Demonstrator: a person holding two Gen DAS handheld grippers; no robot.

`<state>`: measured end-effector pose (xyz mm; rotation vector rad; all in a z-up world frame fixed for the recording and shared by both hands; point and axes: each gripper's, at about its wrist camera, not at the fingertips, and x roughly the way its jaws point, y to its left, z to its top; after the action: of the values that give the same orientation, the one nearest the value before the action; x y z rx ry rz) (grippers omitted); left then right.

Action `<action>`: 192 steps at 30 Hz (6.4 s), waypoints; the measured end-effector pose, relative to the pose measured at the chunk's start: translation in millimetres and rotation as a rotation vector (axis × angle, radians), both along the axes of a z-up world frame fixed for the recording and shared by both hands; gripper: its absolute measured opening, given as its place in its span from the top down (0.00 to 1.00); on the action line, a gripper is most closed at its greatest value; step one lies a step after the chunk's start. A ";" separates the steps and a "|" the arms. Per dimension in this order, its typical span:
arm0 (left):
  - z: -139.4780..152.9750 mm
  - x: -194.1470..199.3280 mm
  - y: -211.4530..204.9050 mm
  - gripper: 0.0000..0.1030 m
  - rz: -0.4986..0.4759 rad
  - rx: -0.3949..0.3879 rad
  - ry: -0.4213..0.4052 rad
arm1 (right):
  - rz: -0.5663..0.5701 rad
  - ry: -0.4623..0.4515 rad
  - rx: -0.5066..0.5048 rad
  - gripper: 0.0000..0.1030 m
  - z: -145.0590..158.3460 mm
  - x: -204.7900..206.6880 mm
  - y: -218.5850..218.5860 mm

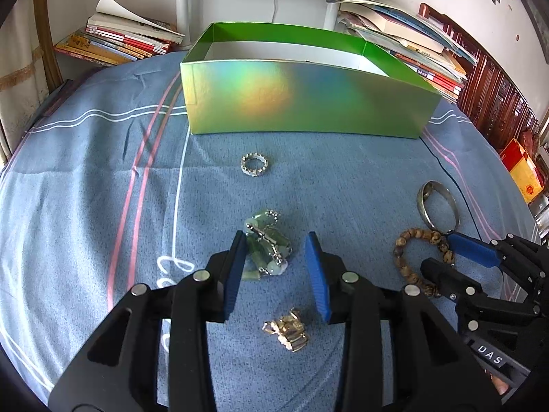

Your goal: Organize jewelry

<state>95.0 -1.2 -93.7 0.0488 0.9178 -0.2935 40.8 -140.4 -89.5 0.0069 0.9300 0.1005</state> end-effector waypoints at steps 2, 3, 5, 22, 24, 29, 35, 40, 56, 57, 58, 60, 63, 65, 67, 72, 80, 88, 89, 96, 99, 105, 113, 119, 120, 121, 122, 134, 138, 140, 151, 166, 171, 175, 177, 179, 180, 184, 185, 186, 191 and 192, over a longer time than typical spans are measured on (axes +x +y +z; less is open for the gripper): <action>-0.1 -0.6 -0.4 0.65 0.001 0.003 -0.003 | -0.006 -0.007 -0.004 0.66 -0.1 0.0 -1.0; -0.3 -0.9 -0.8 0.65 0.003 0.005 -0.005 | -0.007 -0.010 0.000 0.69 0.0 -0.4 -2.0; -0.3 -1.7 -1.6 0.65 0.007 0.014 -0.010 | -0.013 -0.012 0.002 0.80 0.2 -0.3 -3.8; 4.1 -23.3 -12.9 0.87 -0.053 0.055 -0.035 | -0.127 -0.010 0.000 0.89 2.5 -14.5 -39.6; 8.4 -28.3 -13.1 0.91 -0.062 0.047 -0.045 | -0.134 -0.009 0.004 0.89 3.2 -15.5 -42.4; 9.8 -30.9 -10.5 0.92 -0.063 0.043 -0.045 | -0.126 0.007 0.009 0.89 0.4 -15.2 -39.5; 4.8 -27.2 -7.2 0.89 -0.050 0.042 -0.033 | -0.132 0.011 0.012 0.87 -1.0 -14.3 -39.8; 3.6 -25.3 -6.7 0.84 -0.044 0.042 -0.036 | -0.133 0.007 0.010 0.86 -1.2 -14.9 -39.6; 2.9 -24.3 -8.8 0.79 -0.047 0.033 -0.033 | -0.133 -0.010 -0.004 0.73 -1.3 -14.1 -37.1; 2.8 -24.5 -10.4 0.79 -0.052 0.033 -0.034 | -0.134 -0.011 -0.005 0.73 -1.4 -14.0 -37.7; 2.7 -24.8 -11.8 0.79 -0.057 0.032 -0.034 | -0.134 -0.011 -0.004 0.73 -1.4 -14.0 -38.3; 1.5 -24.1 -14.3 0.79 -0.067 0.028 -0.027 | -0.132 -0.013 -0.007 0.73 -1.5 -14.2 -38.5; -1.6 -23.5 -19.1 0.81 -0.074 0.029 -0.018 | -0.121 -0.018 -0.004 0.77 -1.6 -14.8 -37.6; -1.7 -24.8 -21.6 0.82 -0.079 0.032 -0.022 | -0.113 -0.017 0.002 0.89 -1.5 -15.3 -36.3; -1.4 -26.2 -22.4 0.83 -0.084 0.029 -0.024 | -0.113 -0.018 0.001 0.90 -1.3 -15.5 -35.5; 2.7 -27.2 -19.6 0.92 -0.071 0.020 -0.029 | -0.104 -0.028 0.014 0.90 3.7 -19.0 -34.4; 16.0 -29.9 -10.9 0.92 -0.058 0.003 -0.058 | -0.103 -0.092 0.022 0.90 28.9 -26.4 -33.4; 42.9 -33.5 -4.3 0.92 -0.048 -0.007 -0.120 | -0.063 -0.211 0.055 0.90 76.2 -30.6 -30.8; 45.0 -33.5 -3.5 0.92 -0.047 -0.008 -0.124 | -0.060 -0.226 0.058 0.90 83.0 -30.7 -30.8; 68.4 -24.9 0.5 0.92 -0.045 -0.009 -0.166 | -0.039 -0.306 0.074 0.90 119.3 -17.0 -28.2; 90.3 -14.5 2.5 0.92 -0.045 -0.012 -0.206 | -0.026 -0.346 0.108 0.90 134.6 3.3 -28.8; 131.5 30.5 -3.4 0.92 -0.028 0.038 -0.297 | -0.065 -0.367 0.137 0.90 157.8 70.9 -32.3; 119.9 129.4 -25.7 0.92 0.008 0.080 -0.258 | -0.143 -0.298 0.114 0.90 119.1 170.5 -41.9; 79.0 168.7 -37.4 0.91 0.012 0.106 -0.140 | -0.157 -0.169 0.103 0.89 72.1 199.6 -42.3; 74.3 172.0 -37.5 0.89 0.016 0.100 -0.123 | -0.160 -0.159 0.098 0.89 70.0 199.1 -43.2; 72.0 171.6 -37.3 0.78 0.018 0.094 -0.116 | -0.162 -0.153 0.104 0.86 70.2 196.9 -45.3; 71.8 169.7 -36.4 0.63 0.016 0.083 -0.112 | -0.158 -0.151 0.126 0.79 72.6 191.8 -48.4; 68.3 42.3 14.0 0.36 0.012 0.082 -0.142 | -0.196 -0.049 0.028 0.63 33.4 69.8 -87.9; 43.8 2.1 23.2 0.32 -0.009 0.103 -0.110 | -0.150 0.010 0.068 0.63 6.3 50.9 -87.2; 36.9 -7.9 24.3 0.29 -0.002 0.128 -0.115 | -0.125 0.019 0.063 0.63 0.2 46.2 -80.7; 9.2 -42.1 19.7 0.27 -0.066 0.087 -0.046 | -0.087 -0.008 0.058 0.96 1.5 27.6 -56.8; -5.2 -48.3 5.8 0.26 -0.114 0.069 -0.010 | -0.101 -0.013 0.066 0.96 10.8 -9.1 -63.4; -4.8 -47.1 6.3 0.26 -0.099 0.062 -0.012 | -0.141 -0.011 0.115 0.91 6.8 -15.7 -80.7; -5.8 -46.7 3.0 0.26 -0.083 0.080 -0.024 | -0.114 -0.032 0.141 0.89 14.2 -22.5 -76.1; -6.3 -47.1 0.6 0.25 -0.080 0.090 -0.030 | -0.075 -0.034 0.148 0.85 16.5 -23.1 -65.1; -6.6 -46.1 -0.4 0.24 -0.077 0.088 -0.029 | -0.049 -0.023 0.148 0.66 15.2 -19.7 -54.0; -6.9 -45.7 -0.8 0.24 -0.077 0.088 -0.028 | -0.036 -0.014 0.142 0.64 12.5 -16.6 -46.6; -7.1 -45.1 -1.3 0.23 -0.081 0.087 -0.030 | -0.006 0.000 0.089 0.63 4.6 -9.8 -26.4; -7.2 -45.3 -1.3 0.22 -0.082 0.087 -0.030 | 0.000 -0.005 0.060 0.63 3.5 -10.2 -21.9; -7.2 -45.0 -1.4 0.22 -0.084 0.086 -0.031 | 0.010 -0.006 0.044 0.64 2.9 -11.7 -19.9; -7.4 -45.6 -0.8 0.22 -0.086 0.084 -0.033 | 0.047 0.007 0.011 0.85 2.3 -24.4 -23.9; -7.3 -45.4 -0.7 0.22 -0.085 0.084 -0.033 | 0.043 0.011 0.016 0.86 2.0 -26.7 -28.4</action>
<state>49.6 -2.0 -101.0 0.1697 0.8961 -0.3325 14.1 -168.8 -87.5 0.0021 0.9409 0.1474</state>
